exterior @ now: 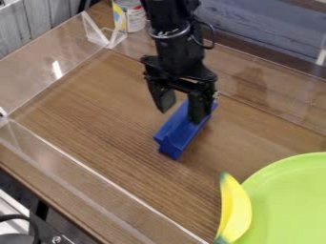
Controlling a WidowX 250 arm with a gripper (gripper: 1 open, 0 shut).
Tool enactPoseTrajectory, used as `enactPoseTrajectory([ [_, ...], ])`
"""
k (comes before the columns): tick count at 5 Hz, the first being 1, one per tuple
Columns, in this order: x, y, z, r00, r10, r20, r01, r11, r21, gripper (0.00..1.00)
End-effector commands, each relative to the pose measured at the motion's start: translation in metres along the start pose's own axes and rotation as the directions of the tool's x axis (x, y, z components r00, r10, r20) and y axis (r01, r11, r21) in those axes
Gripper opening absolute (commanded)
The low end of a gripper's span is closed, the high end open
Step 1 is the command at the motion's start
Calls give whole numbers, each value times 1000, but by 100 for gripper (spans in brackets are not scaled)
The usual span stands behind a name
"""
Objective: Remove the blue object from inside the green plate and put it on the table
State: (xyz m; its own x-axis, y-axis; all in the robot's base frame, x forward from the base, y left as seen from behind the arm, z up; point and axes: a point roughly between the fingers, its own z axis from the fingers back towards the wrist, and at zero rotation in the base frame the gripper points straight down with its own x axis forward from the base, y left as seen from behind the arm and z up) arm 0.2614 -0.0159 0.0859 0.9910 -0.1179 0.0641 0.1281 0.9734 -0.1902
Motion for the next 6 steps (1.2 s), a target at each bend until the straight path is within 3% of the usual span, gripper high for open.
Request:
enactPoseTrajectory([
  [1,8,-4,10,999,-21,48,21,1000,5,100],
  [6,4,-8,8,998,-34,51,34,999,0,100],
])
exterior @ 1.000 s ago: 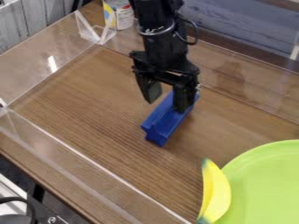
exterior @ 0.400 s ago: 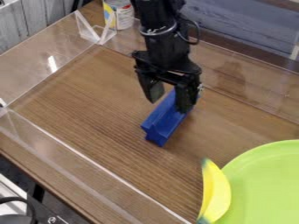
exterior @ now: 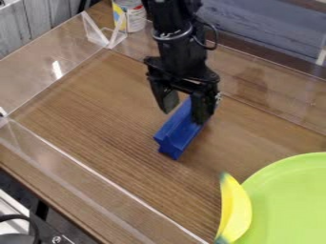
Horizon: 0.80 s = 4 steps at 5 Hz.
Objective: Remove the blue object from inside the green plate and put it on the table
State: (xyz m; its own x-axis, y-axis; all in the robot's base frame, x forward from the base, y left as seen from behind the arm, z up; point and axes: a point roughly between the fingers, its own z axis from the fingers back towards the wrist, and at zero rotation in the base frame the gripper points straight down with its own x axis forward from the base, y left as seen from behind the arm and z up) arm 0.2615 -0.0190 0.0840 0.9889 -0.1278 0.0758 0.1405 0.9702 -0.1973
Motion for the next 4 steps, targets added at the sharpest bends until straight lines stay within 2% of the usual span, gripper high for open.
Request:
enactPoseTrajectory([
  [1,4,-6,11,999,-26,42,25,1000,7,100],
  [4,4,-5,13,999,-32,43,32,999,7,100],
])
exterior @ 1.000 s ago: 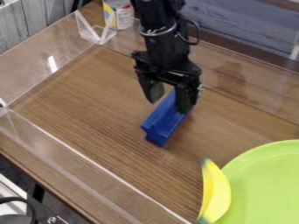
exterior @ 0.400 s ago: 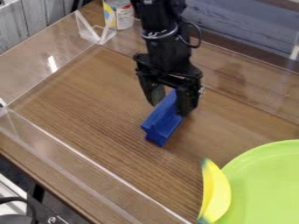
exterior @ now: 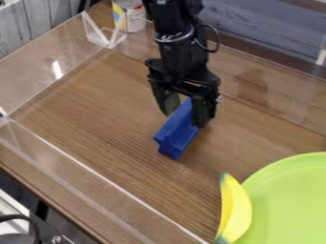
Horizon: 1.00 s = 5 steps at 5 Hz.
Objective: Remove the blue object from inside the green plate and put it on the table
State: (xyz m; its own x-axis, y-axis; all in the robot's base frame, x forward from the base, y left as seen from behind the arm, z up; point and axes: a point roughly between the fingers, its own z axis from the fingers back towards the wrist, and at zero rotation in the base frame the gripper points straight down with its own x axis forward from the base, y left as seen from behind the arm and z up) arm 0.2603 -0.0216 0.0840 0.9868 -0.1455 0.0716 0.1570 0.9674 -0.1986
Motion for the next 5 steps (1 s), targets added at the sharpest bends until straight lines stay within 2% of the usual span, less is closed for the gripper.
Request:
enactPoseTrajectory([
  [1,5,0,4,1000,-20,22,20,1000,23,100],
  [2,6,2,-6,1000,-25,-4,25,999,35,100],
  [3,7,4,-15,999,-22,-24,23,999,44,0],
  [4,8,3,-12,999,-20,-32,21,999,48,0],
  [5,9,4,-10,999,-21,-42,23,998,55,100],
])
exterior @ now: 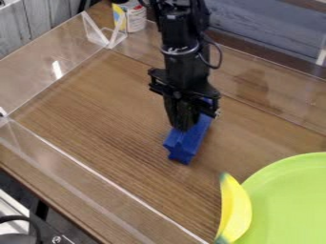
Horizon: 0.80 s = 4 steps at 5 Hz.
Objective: Remove the blue object from inside the green plate and put it on the table
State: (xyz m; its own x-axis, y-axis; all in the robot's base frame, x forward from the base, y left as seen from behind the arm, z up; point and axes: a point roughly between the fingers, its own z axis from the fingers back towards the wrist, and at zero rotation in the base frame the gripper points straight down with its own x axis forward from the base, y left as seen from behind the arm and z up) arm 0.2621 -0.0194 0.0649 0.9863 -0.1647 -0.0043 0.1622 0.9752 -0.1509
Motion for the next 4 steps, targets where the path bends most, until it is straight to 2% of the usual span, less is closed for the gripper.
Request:
enactPoseTrajectory([
  [1,8,0,7,1000,-16,26,15,1000,15,0],
  [2,8,0,9,1000,-16,18,16,1000,20,100],
  [3,8,2,7,1000,-17,8,16,1000,24,0],
  [4,8,3,10,1000,-16,1,16,999,28,100],
])
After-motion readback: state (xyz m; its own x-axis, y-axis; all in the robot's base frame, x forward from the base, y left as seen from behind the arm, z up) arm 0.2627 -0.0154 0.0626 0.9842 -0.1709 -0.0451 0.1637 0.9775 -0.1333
